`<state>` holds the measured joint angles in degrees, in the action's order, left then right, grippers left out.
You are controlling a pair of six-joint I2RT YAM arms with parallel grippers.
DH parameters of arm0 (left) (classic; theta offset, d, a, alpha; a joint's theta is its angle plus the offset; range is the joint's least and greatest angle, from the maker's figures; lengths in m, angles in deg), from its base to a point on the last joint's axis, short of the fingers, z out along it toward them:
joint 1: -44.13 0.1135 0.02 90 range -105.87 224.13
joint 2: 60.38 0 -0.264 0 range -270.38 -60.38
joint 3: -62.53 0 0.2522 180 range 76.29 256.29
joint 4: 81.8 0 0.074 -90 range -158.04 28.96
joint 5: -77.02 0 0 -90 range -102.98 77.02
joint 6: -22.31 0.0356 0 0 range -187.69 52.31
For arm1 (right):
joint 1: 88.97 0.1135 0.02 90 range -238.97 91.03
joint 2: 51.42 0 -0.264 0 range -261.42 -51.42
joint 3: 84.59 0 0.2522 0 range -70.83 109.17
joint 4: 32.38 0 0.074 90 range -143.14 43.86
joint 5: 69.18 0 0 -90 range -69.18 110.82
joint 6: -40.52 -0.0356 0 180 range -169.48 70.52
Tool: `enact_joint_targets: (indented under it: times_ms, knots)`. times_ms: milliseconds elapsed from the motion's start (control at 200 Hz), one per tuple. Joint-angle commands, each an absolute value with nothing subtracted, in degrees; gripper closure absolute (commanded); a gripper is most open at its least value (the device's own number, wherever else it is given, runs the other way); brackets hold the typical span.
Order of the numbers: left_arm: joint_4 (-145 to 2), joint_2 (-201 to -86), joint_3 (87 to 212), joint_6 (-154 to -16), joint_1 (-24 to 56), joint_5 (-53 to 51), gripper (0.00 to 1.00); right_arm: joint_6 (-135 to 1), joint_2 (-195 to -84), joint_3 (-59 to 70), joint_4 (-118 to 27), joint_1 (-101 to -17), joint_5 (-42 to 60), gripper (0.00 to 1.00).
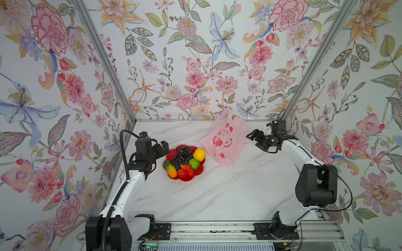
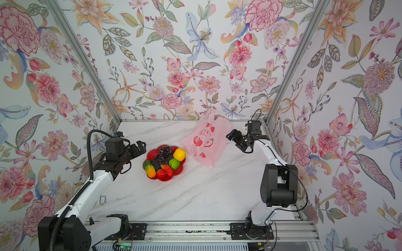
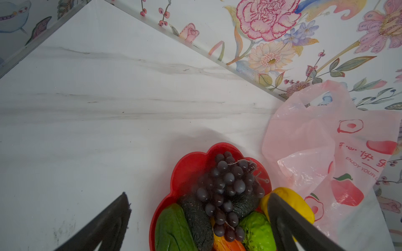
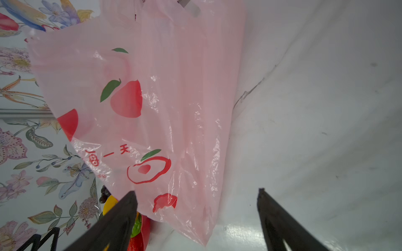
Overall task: Place the fruits into the plastic bag
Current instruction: Pick up the plastic bag from the top-center of the table.
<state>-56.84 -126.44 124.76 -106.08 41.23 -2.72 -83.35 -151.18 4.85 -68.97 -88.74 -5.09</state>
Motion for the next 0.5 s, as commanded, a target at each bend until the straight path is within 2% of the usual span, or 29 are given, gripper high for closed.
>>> enact_joint_targets:
  times_ms: [0, 310, 495]
  knots:
    - [-53.4, -125.7, 127.0, -105.3, 41.8, 0.3, 0.01, -83.4, -156.4, 9.8, -71.7, -87.9, -3.1, 0.18]
    - [-50.7, -120.8, 124.9, -106.3, 41.8, 2.1, 0.01, -83.8, -168.9, 20.9, -71.8, -86.1, 0.9, 0.2]
    - [-48.0, -120.2, 124.8, -105.2, 41.8, 2.1, 0.01, -84.8, -175.0, 27.2, -71.8, -86.0, 2.4, 0.27]
